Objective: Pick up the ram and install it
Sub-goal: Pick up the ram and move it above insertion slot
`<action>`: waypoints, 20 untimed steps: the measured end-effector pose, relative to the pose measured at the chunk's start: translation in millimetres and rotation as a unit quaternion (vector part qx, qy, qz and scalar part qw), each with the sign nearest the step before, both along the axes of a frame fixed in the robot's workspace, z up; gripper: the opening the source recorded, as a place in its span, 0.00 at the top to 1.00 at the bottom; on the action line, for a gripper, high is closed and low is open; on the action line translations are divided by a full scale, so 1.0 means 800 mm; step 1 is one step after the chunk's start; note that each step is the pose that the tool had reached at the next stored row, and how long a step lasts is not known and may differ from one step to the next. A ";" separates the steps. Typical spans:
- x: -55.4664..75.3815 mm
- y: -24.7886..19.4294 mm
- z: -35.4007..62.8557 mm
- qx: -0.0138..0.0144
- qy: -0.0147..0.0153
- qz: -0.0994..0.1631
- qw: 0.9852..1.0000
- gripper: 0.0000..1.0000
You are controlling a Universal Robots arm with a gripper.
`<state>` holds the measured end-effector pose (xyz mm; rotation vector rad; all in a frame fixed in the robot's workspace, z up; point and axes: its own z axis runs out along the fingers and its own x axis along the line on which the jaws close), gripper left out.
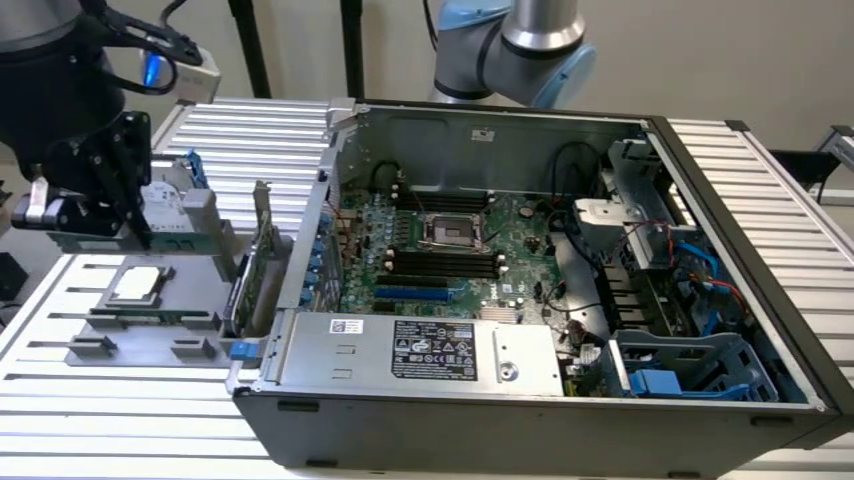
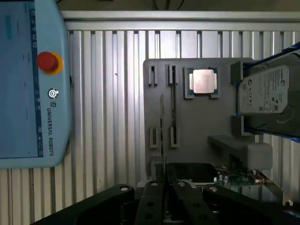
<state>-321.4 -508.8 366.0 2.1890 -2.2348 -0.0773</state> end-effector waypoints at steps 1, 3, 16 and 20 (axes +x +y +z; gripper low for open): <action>0.006 0.0000 0.004 0.001 0.000 0.000 1.000 0.86; 0.017 0.0000 0.012 0.003 0.000 0.000 1.000 0.86; 0.091 0.0000 0.050 0.014 0.000 0.000 1.000 0.86; 0.114 0.0000 0.053 0.016 0.000 0.000 1.000 0.86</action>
